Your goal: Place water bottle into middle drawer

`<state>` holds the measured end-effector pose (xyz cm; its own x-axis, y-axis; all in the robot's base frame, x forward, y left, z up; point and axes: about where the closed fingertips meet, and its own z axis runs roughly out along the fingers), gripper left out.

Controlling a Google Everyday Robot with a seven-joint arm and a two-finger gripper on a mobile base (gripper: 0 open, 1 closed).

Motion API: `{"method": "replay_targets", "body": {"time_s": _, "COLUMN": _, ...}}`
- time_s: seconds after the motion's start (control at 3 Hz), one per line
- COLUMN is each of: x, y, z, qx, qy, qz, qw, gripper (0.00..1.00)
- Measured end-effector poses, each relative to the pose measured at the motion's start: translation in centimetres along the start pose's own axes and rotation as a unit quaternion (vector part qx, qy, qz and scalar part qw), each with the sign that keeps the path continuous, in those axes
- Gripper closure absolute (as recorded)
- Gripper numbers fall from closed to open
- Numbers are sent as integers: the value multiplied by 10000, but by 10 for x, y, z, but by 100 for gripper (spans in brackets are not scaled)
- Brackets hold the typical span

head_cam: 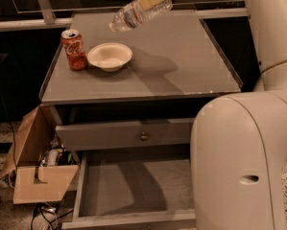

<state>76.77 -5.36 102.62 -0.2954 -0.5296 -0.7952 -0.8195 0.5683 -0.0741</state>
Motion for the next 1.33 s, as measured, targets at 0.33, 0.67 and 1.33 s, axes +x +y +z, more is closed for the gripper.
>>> {"method": "replay_targets", "body": {"time_s": 0.33, "x": 0, "y": -3, "z": -35, "qx": 244, "qy": 19, "qz": 110, "qw": 9996, "gripper": 100}}
{"method": "replay_targets", "body": {"time_s": 0.67, "x": -2, "y": -2, "z": -37, "qx": 251, "qy": 16, "qz": 106, "qw": 9996, "gripper": 100}}
{"method": "replay_targets", "body": {"time_s": 1.33, "x": 7, "y": -4, "z": -53, "qx": 307, "qy": 136, "qz": 67, "qw": 9994, "gripper": 100}}
